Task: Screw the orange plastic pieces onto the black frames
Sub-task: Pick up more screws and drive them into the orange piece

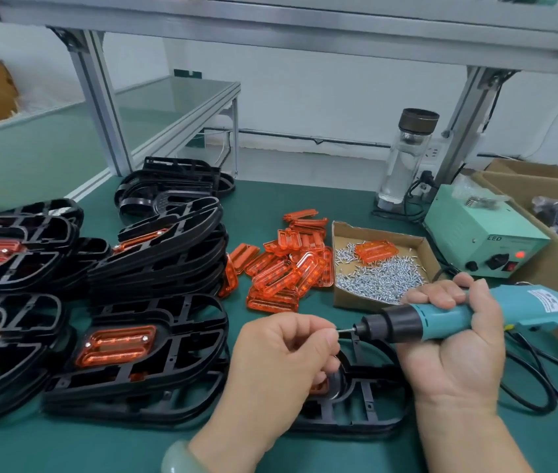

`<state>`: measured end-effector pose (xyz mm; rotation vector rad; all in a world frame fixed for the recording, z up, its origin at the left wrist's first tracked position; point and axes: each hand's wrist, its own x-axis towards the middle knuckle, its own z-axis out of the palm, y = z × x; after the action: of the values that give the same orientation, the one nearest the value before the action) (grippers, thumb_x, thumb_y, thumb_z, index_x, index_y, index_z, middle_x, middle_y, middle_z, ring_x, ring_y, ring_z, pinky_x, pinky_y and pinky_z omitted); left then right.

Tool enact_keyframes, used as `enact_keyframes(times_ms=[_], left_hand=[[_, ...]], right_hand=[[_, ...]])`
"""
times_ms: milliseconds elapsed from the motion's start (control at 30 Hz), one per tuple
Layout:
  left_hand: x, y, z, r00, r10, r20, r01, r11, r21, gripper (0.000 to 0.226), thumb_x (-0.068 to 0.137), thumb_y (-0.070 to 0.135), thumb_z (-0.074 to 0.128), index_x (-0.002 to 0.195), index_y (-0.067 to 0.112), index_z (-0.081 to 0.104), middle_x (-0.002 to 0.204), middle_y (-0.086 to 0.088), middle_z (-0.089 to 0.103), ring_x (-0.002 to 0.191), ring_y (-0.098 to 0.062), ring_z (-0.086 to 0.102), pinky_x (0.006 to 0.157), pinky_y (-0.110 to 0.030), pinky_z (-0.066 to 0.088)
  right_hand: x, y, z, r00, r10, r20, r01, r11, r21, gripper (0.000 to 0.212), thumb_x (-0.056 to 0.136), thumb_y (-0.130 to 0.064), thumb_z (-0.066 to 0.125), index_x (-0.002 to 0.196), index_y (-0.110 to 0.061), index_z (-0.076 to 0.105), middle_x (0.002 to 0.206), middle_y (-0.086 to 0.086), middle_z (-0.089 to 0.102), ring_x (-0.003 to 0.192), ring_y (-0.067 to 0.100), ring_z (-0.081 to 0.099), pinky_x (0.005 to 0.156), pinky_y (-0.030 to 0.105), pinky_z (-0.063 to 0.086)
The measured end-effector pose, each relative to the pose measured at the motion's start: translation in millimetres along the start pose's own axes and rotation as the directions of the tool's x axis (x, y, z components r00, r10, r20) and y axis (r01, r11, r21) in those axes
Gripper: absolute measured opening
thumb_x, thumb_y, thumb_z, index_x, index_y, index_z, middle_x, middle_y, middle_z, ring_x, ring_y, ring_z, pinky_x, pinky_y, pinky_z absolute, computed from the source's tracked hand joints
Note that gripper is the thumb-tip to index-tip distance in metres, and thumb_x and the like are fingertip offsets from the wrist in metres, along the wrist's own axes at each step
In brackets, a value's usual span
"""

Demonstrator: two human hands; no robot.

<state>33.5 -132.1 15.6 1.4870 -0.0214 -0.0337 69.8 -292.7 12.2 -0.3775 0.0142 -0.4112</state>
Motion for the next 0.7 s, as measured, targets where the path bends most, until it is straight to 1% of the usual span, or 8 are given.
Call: enact_keyframes(times_ms=[100,200,267,400,500,567,633,700], left_hand=[[-0.3,0.4,-2.3,1.000,0.009,0.019,-0.010,0.998,0.059,0.014,0.081,0.010,0.069,0.073,0.020,0.073,0.065,-0.004,0.071,0.056,-0.008,0.064,0.052,-0.014,0.047],[-0.7,2.0,-4.0,1.000,0.014,0.024,-0.016,0.995,0.096,0.014,0.082,0.013,0.069,0.073,0.024,0.072,0.065,-0.002,0.071,0.057,-0.009,0.065,0.053,-0.015,0.048],[-1.8,4.2,-4.0,1.000,0.007,0.029,-0.010,0.995,0.101,0.015,0.082,0.013,0.069,0.070,0.022,0.072,0.063,-0.001,0.070,0.055,-0.008,0.064,0.052,-0.015,0.047],[-4.0,9.9,-3.9,0.999,-0.007,0.031,0.005,0.997,0.076,0.016,0.082,0.009,0.068,0.069,0.019,0.070,0.063,0.001,0.070,0.055,-0.008,0.065,0.049,-0.015,0.047],[-7.4,12.0,-5.9,0.999,0.008,0.043,-0.011,0.996,0.087,0.021,0.081,0.010,0.068,0.066,0.024,0.071,0.062,0.000,0.070,0.055,-0.010,0.066,0.050,-0.018,0.049],[-9.9,13.2,-7.6,0.998,0.020,0.052,-0.025,0.995,0.098,0.025,0.081,0.011,0.068,0.066,0.030,0.073,0.063,0.001,0.071,0.056,-0.010,0.067,0.052,-0.018,0.050],[-11.5,13.9,-8.9,0.997,0.039,0.062,-0.046,0.992,0.117,0.026,0.080,0.013,0.069,0.069,0.036,0.073,0.063,0.003,0.071,0.057,-0.008,0.066,0.055,-0.019,0.053],[-13.0,14.4,-9.9,0.995,0.060,0.084,-0.070,0.989,0.131,0.026,0.080,0.015,0.070,0.071,0.040,0.072,0.063,0.003,0.071,0.056,-0.008,0.065,0.061,-0.023,0.056]], right_hand=[[-1.4,2.2,2.1,1.000,-0.009,-0.001,0.009,1.000,-0.027,0.007,0.082,-0.026,0.057,0.083,-0.023,0.051,0.064,-0.014,0.044,0.053,0.000,0.046,0.061,0.016,0.047],[-2.0,3.5,3.6,1.000,-0.019,-0.004,0.019,0.999,-0.044,0.008,0.082,-0.026,0.057,0.085,-0.023,0.051,0.064,-0.014,0.044,0.053,-0.001,0.045,0.060,0.016,0.047],[-2.5,2.8,5.0,1.000,-0.011,0.008,0.012,0.999,-0.037,0.013,0.078,-0.025,0.062,0.084,-0.023,0.051,0.064,-0.014,0.044,0.052,-0.001,0.045,0.058,0.015,0.047],[-4.6,-2.4,12.6,0.998,0.006,0.059,-0.004,0.999,-0.034,0.044,0.046,-0.024,0.088,0.078,-0.023,0.058,0.066,-0.015,0.045,0.053,-0.001,0.046,0.058,0.016,0.048],[-8.5,-5.9,16.8,0.998,-0.006,0.065,0.010,0.998,-0.063,0.053,0.036,-0.026,0.094,0.076,-0.023,0.058,0.066,-0.015,0.044,0.052,-0.001,0.045,0.058,0.016,0.047],[-12.1,-6.7,18.5,0.999,-0.013,0.038,0.015,0.998,-0.055,0.057,0.032,-0.025,0.095,0.076,-0.023,0.058,0.065,-0.015,0.044,0.052,-0.001,0.045,0.056,0.016,0.048],[-16.3,-6.8,20.5,1.000,-0.018,0.001,0.018,0.999,-0.042,0.061,0.030,-0.023,0.095,0.078,-0.022,0.056,0.064,-0.014,0.045,0.051,0.000,0.045,0.056,0.016,0.048],[-21.7,-4.8,22.6,0.999,-0.015,-0.032,0.013,0.999,-0.047,0.054,0.041,-0.023,0.088,0.082,-0.022,0.052,0.064,-0.014,0.044,0.051,0.000,0.045,0.056,0.016,0.047]])
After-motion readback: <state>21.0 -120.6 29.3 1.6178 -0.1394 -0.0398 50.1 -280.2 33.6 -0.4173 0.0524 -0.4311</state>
